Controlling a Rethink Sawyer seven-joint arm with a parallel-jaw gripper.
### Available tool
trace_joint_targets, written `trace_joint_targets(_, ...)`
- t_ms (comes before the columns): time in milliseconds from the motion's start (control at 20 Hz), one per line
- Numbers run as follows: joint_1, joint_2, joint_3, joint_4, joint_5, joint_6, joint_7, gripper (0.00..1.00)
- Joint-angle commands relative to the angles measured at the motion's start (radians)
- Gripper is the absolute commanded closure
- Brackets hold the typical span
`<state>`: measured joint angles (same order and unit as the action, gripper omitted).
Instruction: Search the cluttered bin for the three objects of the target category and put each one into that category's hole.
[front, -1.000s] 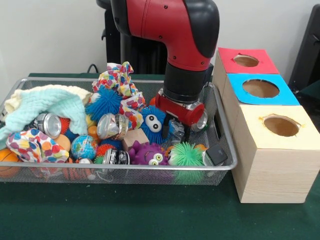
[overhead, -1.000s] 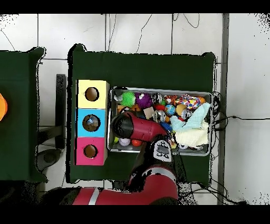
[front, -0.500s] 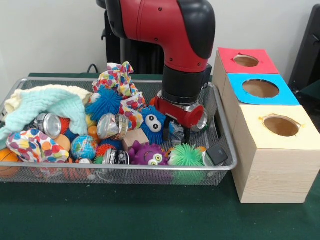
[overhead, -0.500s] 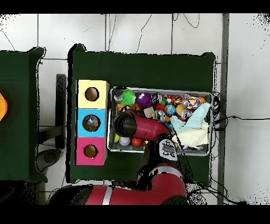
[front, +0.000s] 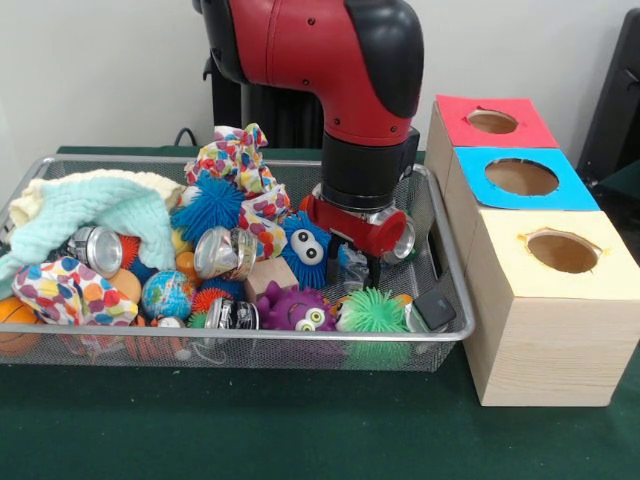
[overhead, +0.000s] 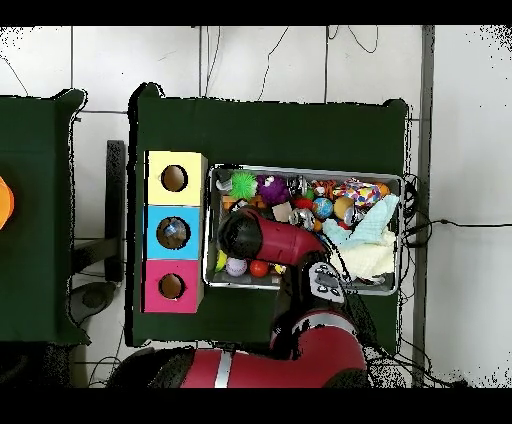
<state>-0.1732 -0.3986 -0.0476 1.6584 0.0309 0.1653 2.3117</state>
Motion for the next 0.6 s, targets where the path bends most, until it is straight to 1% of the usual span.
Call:
trace_joint_targets(50, -0.042, 0.064, 0.154, 0.002, -0.047, 0.009, 0.0, 0.0)
trace_joint_targets(400, -0.077, 0.04, 0.201, 0.023, -0.101, 0.052, -0.043, 0.0)
trace_joint_targets(600, -0.101, 0.036, 0.239, 0.021, -0.156, 0.089, -0.097, 0.0)
